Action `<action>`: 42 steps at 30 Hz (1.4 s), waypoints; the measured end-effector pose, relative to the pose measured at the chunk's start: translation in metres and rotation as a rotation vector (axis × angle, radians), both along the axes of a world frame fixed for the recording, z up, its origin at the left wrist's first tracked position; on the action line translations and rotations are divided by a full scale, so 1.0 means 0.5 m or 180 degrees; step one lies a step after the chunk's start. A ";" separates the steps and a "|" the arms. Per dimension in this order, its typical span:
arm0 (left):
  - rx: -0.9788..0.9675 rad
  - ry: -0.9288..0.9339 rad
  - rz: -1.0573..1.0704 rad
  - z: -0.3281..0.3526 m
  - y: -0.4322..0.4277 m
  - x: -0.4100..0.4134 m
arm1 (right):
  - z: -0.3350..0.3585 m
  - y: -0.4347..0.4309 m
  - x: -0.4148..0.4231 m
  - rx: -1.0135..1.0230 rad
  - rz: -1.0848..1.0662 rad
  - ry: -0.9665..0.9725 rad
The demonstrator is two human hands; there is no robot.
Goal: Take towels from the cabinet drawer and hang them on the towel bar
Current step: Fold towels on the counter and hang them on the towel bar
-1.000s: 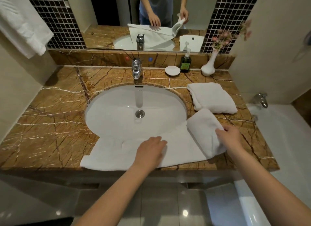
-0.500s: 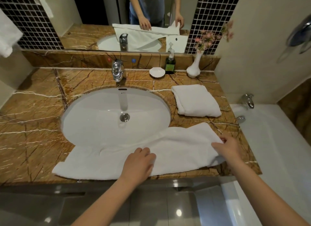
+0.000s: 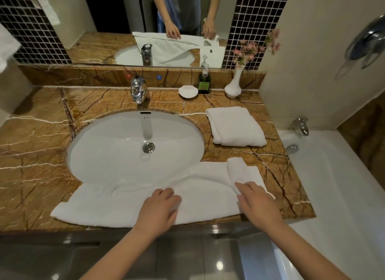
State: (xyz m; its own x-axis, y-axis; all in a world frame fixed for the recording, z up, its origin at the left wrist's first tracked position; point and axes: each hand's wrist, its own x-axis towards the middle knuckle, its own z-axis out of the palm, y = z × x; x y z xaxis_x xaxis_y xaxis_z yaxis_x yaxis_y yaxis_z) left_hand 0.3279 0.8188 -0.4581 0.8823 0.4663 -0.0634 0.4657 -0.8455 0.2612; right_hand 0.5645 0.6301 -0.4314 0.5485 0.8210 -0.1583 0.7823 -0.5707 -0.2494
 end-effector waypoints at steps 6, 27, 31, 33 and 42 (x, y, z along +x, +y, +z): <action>-0.0010 0.0041 0.0082 0.007 -0.008 -0.013 | -0.018 -0.021 0.079 0.0507 -0.1873 0.0475; 0.0105 0.0276 0.0157 0.013 -0.038 -0.004 | 0.016 -0.061 0.189 0.0196 -0.1818 -0.0280; 0.0110 0.0234 0.0211 0.007 -0.043 -0.009 | -0.020 -0.069 0.188 -0.0080 -0.1749 -0.0060; 0.0100 0.0241 0.0259 0.008 -0.044 -0.009 | -0.023 -0.056 0.178 -0.0034 -0.2151 0.0064; 0.0074 0.0007 -0.0050 0.010 -0.023 0.034 | -0.010 0.083 -0.047 0.0002 0.0594 0.0148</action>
State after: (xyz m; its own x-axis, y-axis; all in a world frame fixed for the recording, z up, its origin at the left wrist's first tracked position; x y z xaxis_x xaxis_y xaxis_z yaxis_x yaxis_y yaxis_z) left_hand 0.3449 0.8071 -0.4529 0.8895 0.4538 -0.0546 0.4528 -0.8586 0.2404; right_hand 0.5411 0.6717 -0.4366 0.3788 0.9079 -0.1794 0.8622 -0.4166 -0.2882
